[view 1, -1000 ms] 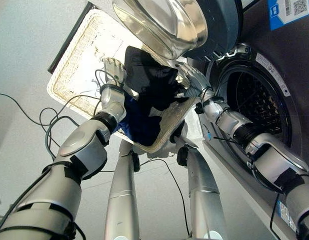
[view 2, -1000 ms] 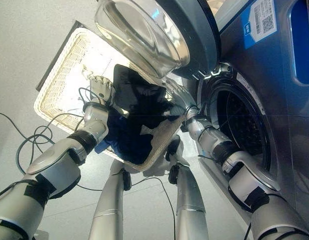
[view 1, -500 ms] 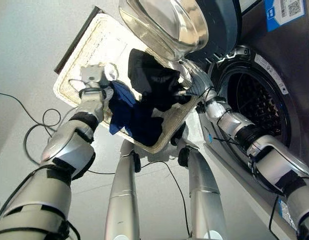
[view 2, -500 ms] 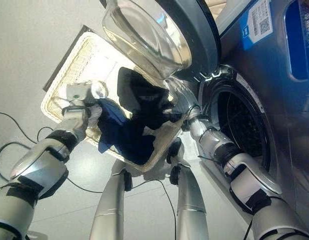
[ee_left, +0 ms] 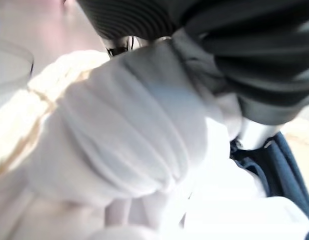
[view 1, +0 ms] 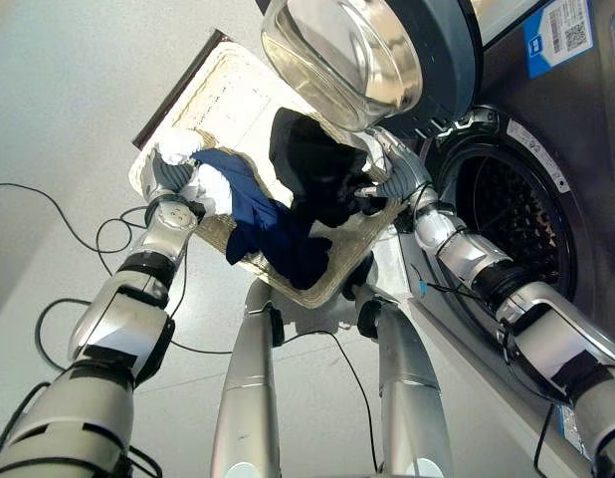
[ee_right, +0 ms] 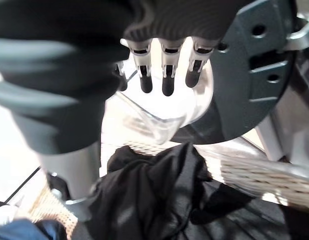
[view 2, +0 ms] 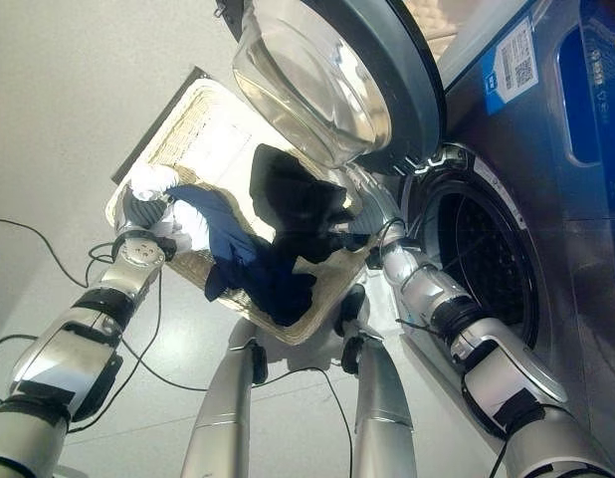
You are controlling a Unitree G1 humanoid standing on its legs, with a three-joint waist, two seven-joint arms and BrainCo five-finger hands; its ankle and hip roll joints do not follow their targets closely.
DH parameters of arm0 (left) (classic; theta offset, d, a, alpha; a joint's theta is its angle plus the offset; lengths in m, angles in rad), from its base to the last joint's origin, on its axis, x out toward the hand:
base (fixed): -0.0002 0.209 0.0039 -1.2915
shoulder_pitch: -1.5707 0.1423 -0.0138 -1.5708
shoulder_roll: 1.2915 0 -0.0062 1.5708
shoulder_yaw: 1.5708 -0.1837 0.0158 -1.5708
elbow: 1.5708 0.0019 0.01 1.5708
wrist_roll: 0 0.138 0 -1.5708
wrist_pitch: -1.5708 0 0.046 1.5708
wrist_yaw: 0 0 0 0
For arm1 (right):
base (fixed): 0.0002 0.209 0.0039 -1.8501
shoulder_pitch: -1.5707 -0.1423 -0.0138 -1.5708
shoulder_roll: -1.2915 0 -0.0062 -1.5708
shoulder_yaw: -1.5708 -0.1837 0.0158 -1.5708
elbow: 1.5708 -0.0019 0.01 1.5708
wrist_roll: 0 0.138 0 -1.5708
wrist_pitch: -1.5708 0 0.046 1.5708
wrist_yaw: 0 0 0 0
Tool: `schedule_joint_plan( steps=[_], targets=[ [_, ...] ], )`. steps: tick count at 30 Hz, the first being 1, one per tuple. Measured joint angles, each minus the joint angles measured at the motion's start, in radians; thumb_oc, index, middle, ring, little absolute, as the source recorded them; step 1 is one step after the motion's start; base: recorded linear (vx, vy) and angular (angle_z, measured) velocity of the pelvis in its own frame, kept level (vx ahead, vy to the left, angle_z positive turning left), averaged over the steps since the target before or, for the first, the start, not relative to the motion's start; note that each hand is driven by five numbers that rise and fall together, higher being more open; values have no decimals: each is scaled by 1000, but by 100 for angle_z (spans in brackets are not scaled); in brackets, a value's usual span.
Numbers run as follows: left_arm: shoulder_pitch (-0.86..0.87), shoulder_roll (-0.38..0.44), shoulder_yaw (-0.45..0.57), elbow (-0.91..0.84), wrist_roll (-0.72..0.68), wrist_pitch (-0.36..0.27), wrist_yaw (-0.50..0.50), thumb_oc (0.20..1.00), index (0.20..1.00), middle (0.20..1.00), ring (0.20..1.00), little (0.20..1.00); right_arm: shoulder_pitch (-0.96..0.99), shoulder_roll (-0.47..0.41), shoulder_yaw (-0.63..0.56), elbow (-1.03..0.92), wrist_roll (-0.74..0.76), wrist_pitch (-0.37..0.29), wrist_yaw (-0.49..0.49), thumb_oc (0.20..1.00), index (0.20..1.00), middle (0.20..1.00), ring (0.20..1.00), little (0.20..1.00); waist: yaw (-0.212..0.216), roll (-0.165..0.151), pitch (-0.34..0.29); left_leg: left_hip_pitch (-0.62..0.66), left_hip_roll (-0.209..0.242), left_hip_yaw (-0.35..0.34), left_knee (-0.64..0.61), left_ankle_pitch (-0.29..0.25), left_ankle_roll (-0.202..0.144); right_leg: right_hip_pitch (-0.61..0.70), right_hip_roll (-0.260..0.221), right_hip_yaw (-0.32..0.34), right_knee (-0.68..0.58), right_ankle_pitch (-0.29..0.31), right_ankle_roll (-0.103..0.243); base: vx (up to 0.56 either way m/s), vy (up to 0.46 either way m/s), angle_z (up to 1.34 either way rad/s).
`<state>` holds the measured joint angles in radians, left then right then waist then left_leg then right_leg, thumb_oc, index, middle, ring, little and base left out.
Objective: Put the clothes into the washing machine.
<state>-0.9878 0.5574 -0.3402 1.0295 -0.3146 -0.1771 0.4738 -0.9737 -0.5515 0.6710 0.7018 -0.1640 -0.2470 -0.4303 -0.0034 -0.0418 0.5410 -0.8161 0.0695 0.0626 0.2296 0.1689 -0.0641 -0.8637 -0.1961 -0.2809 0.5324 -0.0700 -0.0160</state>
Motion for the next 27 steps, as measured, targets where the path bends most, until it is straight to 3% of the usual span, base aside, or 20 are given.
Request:
schedule_joint_plan(
  steps=[4, 8, 16, 17, 22, 27],
  targets=[
    [37, -37, 52, -95, -143, -91, -33, 200, 200, 200, 200, 200, 36, 4, -30, -37, 1, 2, 43, 1000, 1000, 1000, 1000, 1000, 8, 0, 0, 20, 2, 2, -4, -2, -3, 16, 1, 0, 0, 0, 0, 0, 0, 0],
    [54, -44, 52, -176, -150, -133, -38, 200, 200, 200, 200, 200, 48, 4, -31, -39, 1, 10, 57, 1000, 1000, 1000, 1000, 1000, 21, 0, 0, 23, 5, 1, -6, -3, -4, 19, 2, -1, 0, -1, 1, 0, 0, 0],
    [112, -45, 52, -253, -128, -131, -47, 200, 200, 200, 200, 200, 68, 3, -41, -71, 0, 15, 71, 1000, 1000, 1000, 1000, 1000, 26, 1, 1, 28, 2, 1, -6, -1, -1, 24, 1, -2, 0, 0, 0, 0, 0, 0],
    [117, -44, 51, -252, -118, -119, -45, 1000, 1000, 1000, 1000, 1000, 71, 3, -41, -71, 0, 15, 75, 1000, 1000, 1000, 1000, 1000, 27, 1, 1, 31, 2, 2, -6, -1, -1, 26, 0, -2, 0, 0, 0, 0, 0, 0],
    [79, -13, 5, -177, 57, -19, -60, 1000, 1000, 1000, 1000, 1000, 73, 0, -40, -68, 1, 15, 87, 1000, 1000, 1000, 1000, 1000, 22, 1, 1, 37, 3, 4, -7, -2, -2, 29, 0, 0, 1, -1, 1, 0, 0, 0],
    [57, 6, -2, -140, 96, 17, -63, 1000, 1000, 1000, 1000, 1000, 74, -5, -39, -68, 2, 14, 87, 1000, 1000, 1000, 1000, 1000, 19, 1, 1, 37, 6, 6, -9, -2, -3, 29, 1, 0, -3, -2, 2, 0, 3, -1]
  ],
)
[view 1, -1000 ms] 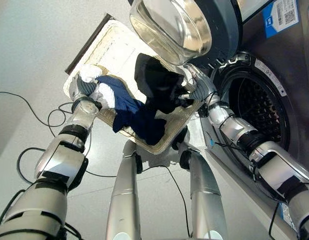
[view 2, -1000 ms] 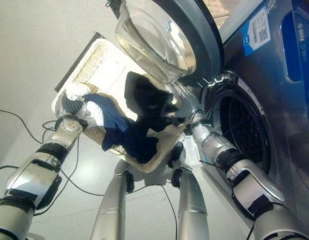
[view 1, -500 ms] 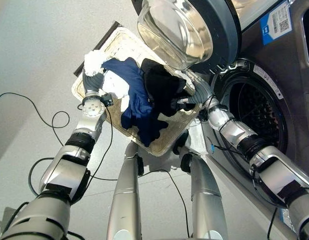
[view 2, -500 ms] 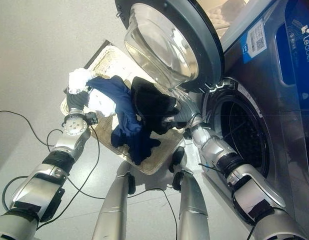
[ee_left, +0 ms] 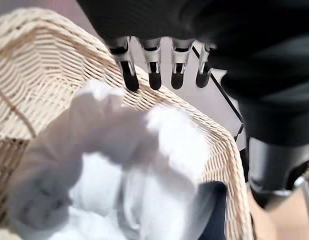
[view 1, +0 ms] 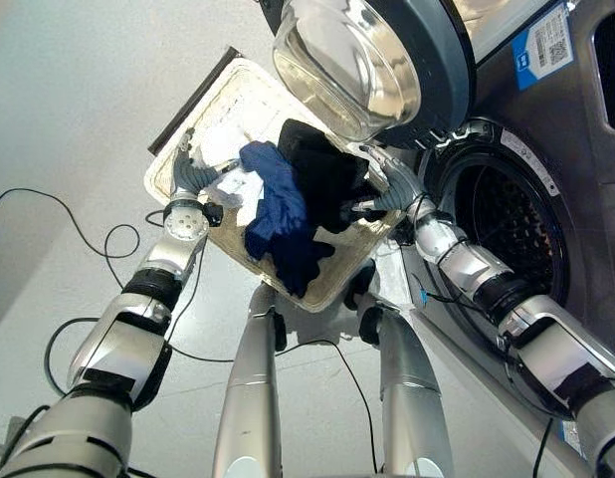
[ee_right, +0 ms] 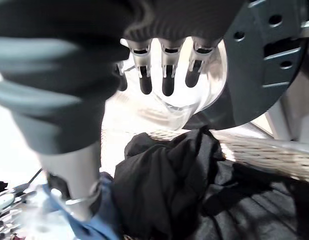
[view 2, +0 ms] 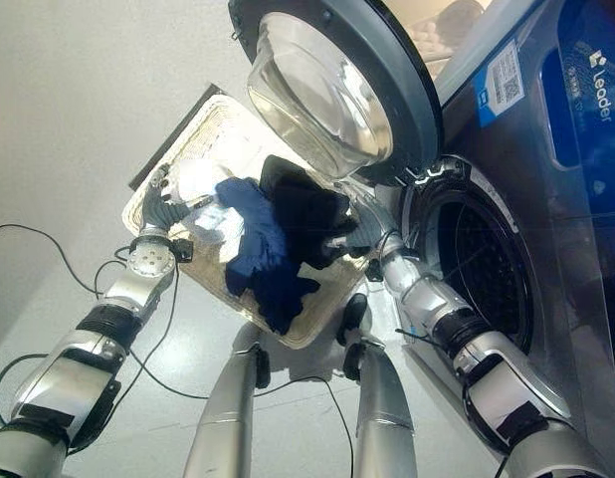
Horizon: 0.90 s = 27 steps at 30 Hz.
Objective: Put the clothes into the washing machine.
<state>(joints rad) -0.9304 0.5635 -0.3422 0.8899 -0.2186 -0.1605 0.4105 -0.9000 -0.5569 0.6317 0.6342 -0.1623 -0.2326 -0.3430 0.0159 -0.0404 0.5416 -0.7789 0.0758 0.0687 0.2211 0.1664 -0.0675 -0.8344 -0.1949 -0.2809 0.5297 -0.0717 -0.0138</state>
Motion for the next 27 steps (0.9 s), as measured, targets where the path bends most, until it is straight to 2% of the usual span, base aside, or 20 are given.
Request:
schedule_joint_plan(
  steps=[3, 7, 10, 15, 20, 27],
  targets=[
    [-51, 18, -70, 64, 91, 25, 1, 1000, 1000, 1000, 1000, 1000, 2, -3, 8, 4, 9, -1, 0, 1000, 1000, 1000, 1000, 1000, -1, 0, 0, 0, 1, 3, -2, -1, -1, 0, 1, 0, -4, 1, -2, 0, 0, 0],
    [-68, 22, -83, 67, 209, 66, 4, 1000, 1000, 1000, 1000, 1000, 1, -4, 8, 6, 17, -1, -1, 1000, 1000, 1000, 1000, 1000, -1, 0, 0, 0, 1, 5, -6, 0, 0, -1, 2, 0, -8, 1, -2, 0, 0, 0],
    [-76, 38, -132, 68, 270, 92, 15, 1000, 1000, 1000, 1000, 1000, 1, -4, 9, 7, 18, -1, -1, 1000, 1000, 1000, 1000, 1000, -1, 0, 0, 0, 1, 5, -11, 0, 0, -1, 2, 0, -13, 1, -2, 0, 0, 0],
    [-79, 39, -144, 77, 284, 129, 16, 1000, 1000, 1000, 1000, 1000, 0, -4, 9, 10, 18, -3, -3, 1000, 1000, 1000, 1000, 1000, -1, 0, 0, 0, 0, 6, -11, 1, 1, -1, 1, -1, -13, 1, -1, 0, 0, 0],
    [-82, 39, -156, 81, 324, 170, -32, 1000, 1000, 1000, 1000, 1000, 0, -4, 9, 11, 18, -3, -3, 1000, 1000, 1000, 1000, 1000, -2, 0, 0, 0, -1, 6, -16, 0, 0, -3, 1, 0, -13, 0, -1, 0, 0, 0],
    [-114, 32, -188, 174, 324, 242, -86, 1000, 1000, 1000, 1000, 1000, -3, -3, 11, 31, 19, -3, -13, 1000, 1000, 1000, 1000, 1000, -4, 0, 0, -3, -1, 8, -29, -1, -1, -9, 2, 0, -21, 0, 0, 0, 0, 0]
  ],
)
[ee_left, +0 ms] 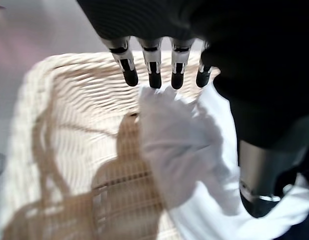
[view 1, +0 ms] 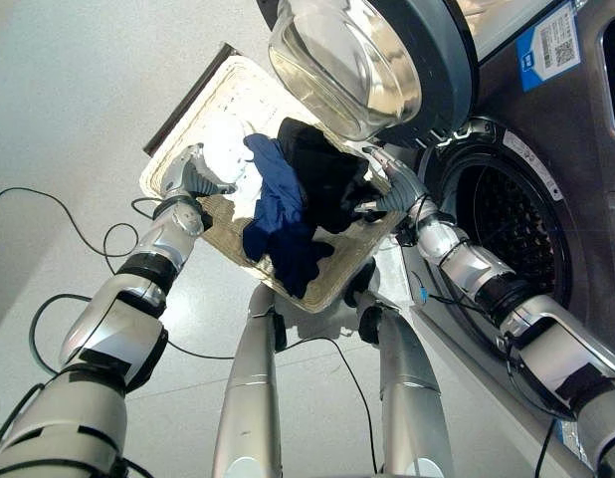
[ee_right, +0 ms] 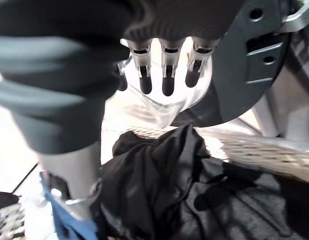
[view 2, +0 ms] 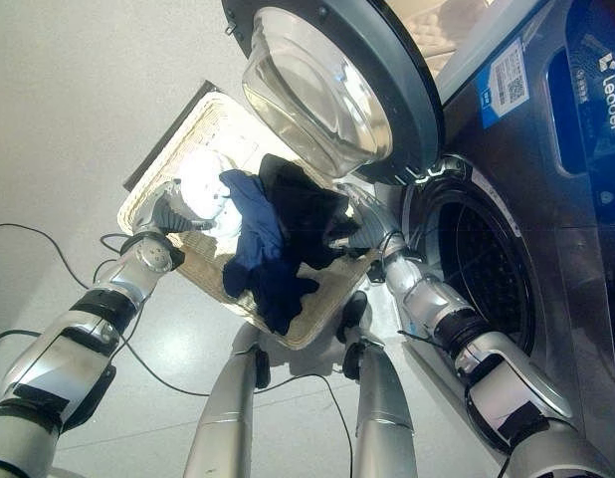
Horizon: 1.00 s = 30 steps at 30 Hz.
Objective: Put the clothes into the washing machine.
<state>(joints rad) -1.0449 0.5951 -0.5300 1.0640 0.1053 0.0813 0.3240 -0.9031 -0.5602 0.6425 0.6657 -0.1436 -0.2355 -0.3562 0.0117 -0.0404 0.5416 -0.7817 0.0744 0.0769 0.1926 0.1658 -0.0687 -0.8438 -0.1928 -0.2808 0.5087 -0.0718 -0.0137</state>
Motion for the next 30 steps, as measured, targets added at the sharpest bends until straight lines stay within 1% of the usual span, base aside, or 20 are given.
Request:
schedule_joint_plan(
  steps=[3, 6, 7, 12, 15, 19, 20, 21, 26, 27, 28, 30],
  targets=[
    [-21, -17, 0, 32, -2, 21, -1, 1000, 1000, 1000, 1000, 1000, -14, 1, 0, 10, 1, 0, -1, 1000, 1000, 1000, 1000, 1000, -1, 0, 0, -14, 0, 0, -3, 1, 2, -11, 2, 1, -5, 0, 0, 0, 0, 0],
    [-38, -39, 2, 51, -24, 23, -1, 1000, 1000, 1000, 1000, 1000, -22, 7, 3, 10, 1, 0, -2, 1000, 1000, 1000, 1000, 1000, -2, 0, 0, -23, 0, 0, -2, 2, 3, -18, 4, 1, -8, 0, 0, 0, 0, 0],
    [-53, -51, 3, 72, -53, 26, -1, 1000, 1000, 1000, 1000, 1000, -29, 17, 3, 16, 0, 0, -2, 1000, 1000, 1000, 1000, 1000, -5, 0, 0, -24, 0, 1, -2, 2, 3, -18, 4, 0, -8, 0, 1, 0, 0, 0],
    [-103, -60, 12, 141, -101, 32, -15, 1000, 1000, 1000, 1000, 1000, -81, 37, 24, 26, 1, 0, -10, 1000, 1000, 1000, 1000, 1000, -24, -1, 0, -30, 1, 0, 2, 2, 3, -19, 7, -2, -10, 0, 1, 0, 0, 0],
    [-114, -69, 13, 148, -136, 15, -19, 1000, 1000, 1000, 1000, 1000, -83, 37, 26, 26, 1, 0, -24, 1000, 1000, 1000, 1000, 1000, -25, -2, 0, -33, 6, 0, 6, 1, 2, -20, 13, -2, -10, 1, 0, 0, 0, 0],
    [-118, -73, 42, 148, -206, -10, -19, 1000, 1000, 1000, 1000, 1000, -83, 36, 26, 26, 1, 1, -36, 1000, 1000, 1000, 1000, 1000, -30, -2, 0, -48, 9, 0, 11, 0, 1, -33, 16, -1, -10, 3, -1, 0, 0, 0],
    [-121, -74, 42, 148, -209, -12, -19, 1000, 1000, 1000, 1000, 1000, -83, 36, 26, 26, 1, 1, -38, 1000, 1000, 1000, 1000, 1000, -33, -3, 0, -52, 10, 0, 12, 0, 1, -36, 16, -1, -11, 4, -1, 0, 0, 0],
    [-122, -73, 45, 148, -210, -28, -20, 1000, 1000, 1000, 1000, 1000, -81, 37, 26, 26, 7, 1, -40, 1000, 1000, 1000, 1000, 1000, -43, -4, 0, -57, 9, 0, 12, 0, 1, -42, 16, -1, -11, 4, -1, 0, 0, 0],
    [-124, -75, 63, 142, -246, -64, -22, 1000, 1000, 1000, 1000, 1000, -75, 38, 28, 26, 9, 2, -42, 1000, 1000, 1000, 1000, 1000, -52, -5, 0, -71, 8, 1, 12, 0, 1, -49, 17, -1, -24, 11, 4, 0, 0, 0],
    [-125, -75, 63, 142, -244, -67, -22, 278, 278, 278, 278, 278, -76, 38, 31, 26, 10, 2, -46, 1000, 1000, 1000, 1000, 1000, -51, -5, 0, -73, 8, 1, 12, 0, 1, -51, 18, -1, -24, 11, 4, 0, 0, 0],
    [-125, -73, 60, 142, -236, -67, -22, 200, 200, 200, 200, 200, -75, 39, 35, 26, 12, 2, -47, 1000, 1000, 1000, 1000, 1000, -51, -7, 0, -74, 8, 1, 12, 0, 1, -52, 18, -1, -25, 11, 4, 0, 0, 0],
    [-127, -70, 59, 142, -235, -67, -22, 200, 200, 200, 200, 200, -75, 40, 36, 26, 17, 2, -50, 1000, 1000, 1000, 1000, 1000, -52, -8, 0, -75, 8, 1, 12, 0, 1, -52, 18, -1, -25, 11, 4, 0, 0, 0]
  ],
)
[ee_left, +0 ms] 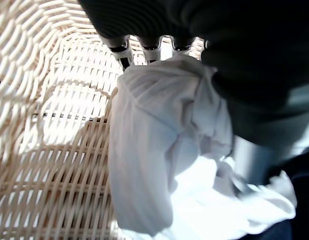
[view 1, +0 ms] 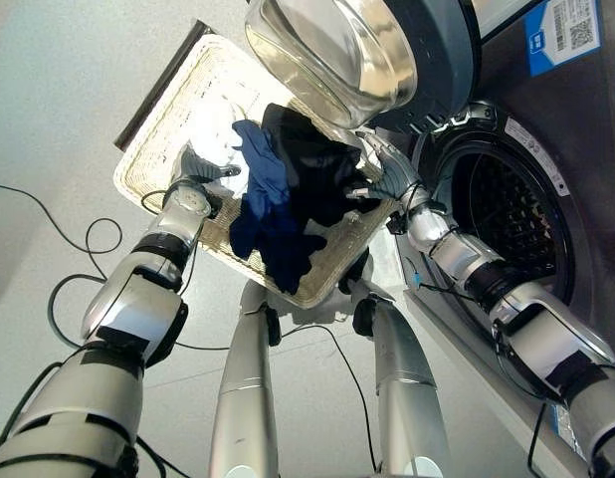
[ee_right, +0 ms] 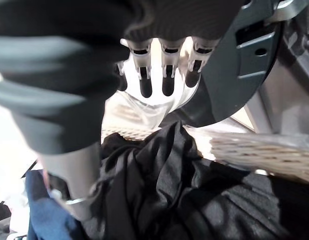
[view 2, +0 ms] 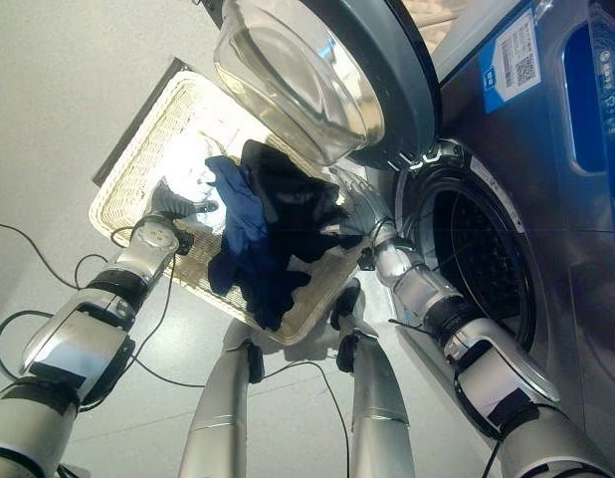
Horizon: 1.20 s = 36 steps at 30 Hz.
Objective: Put the clothes into the washing machine.
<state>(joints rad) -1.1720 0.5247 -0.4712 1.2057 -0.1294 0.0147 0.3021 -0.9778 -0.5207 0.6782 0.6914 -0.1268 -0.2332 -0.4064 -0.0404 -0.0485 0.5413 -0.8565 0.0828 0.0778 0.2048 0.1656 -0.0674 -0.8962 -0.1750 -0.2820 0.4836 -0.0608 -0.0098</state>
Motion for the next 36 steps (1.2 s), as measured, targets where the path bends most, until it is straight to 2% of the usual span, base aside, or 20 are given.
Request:
schedule_joint_plan(
  steps=[3, 10, 17, 18, 24, 31, 36],
  targets=[
    [-10, 18, -11, 1, 72, 1, 4, 200, 200, 200, 200, 200, 2, 0, -1, 1, 4, 0, -18, 1000, 1000, 1000, 1000, 1000, -3, 0, 0, -4, 1, 0, 1, 0, 0, -2, 1, 0, -4, 4, 1, 0, 0, 0],
    [-28, 16, -27, 38, 79, -3, 61, 200, 200, 200, 200, 200, 2, 5, -1, 16, 22, -9, -38, 1000, 1000, 1000, 1000, 1000, -24, -11, 0, -10, 3, 4, 7, 0, 2, -1, 5, 2, -18, 17, 2, -3, -2, -2],
    [-5, 1, 0, 45, -7, -42, 90, 200, 200, 200, 200, 200, 12, 15, -2, 26, 41, -29, -48, 1000, 1000, 1000, 1000, 1000, -23, -11, 0, 23, 12, 5, 16, 0, 2, 34, 12, 2, -15, 20, -3, -7, -14, -2],
    [17, -4, 24, 44, -63, -69, 96, 200, 200, 200, 200, 200, 16, 25, -2, 25, 41, -29, -48, 1000, 1000, 1000, 1000, 1000, -21, -11, 0, 43, 15, 5, 15, 0, 2, 53, 13, 1, -15, 20, -3, -14, -30, -1],
    [72, -8, 110, 19, -177, -163, 148, 200, 200, 200, 200, 200, 40, 37, -30, 21, 40, -30, -48, 1000, 1000, 1000, 1000, 1000, -7, -11, 0, 67, 15, 6, 10, 0, 1, 74, 12, 0, -12, 20, -4, -3, -7, 0],
    [179, -6, 187, -91, -220, -236, 213, 200, 200, 200, 200, 200, 76, 31, -47, -8, 40, -30, -47, 1000, 1000, 1000, 1000, 1000, 17, -8, 1, 112, 5, 10, -6, 5, 8, 110, -2, 0, -11, 17, -2, 0, -1, 1],
    [276, 0, 229, -233, -220, -315, 265, 200, 200, 200, 200, 200, 131, 25, -82, -58, 41, -29, -34, 1000, 1000, 1000, 1000, 1000, 45, -6, 2, 153, -7, 10, -20, 4, 7, 140, -17, -1, 4, 1, 6, -3, -15, 5]
  ],
)
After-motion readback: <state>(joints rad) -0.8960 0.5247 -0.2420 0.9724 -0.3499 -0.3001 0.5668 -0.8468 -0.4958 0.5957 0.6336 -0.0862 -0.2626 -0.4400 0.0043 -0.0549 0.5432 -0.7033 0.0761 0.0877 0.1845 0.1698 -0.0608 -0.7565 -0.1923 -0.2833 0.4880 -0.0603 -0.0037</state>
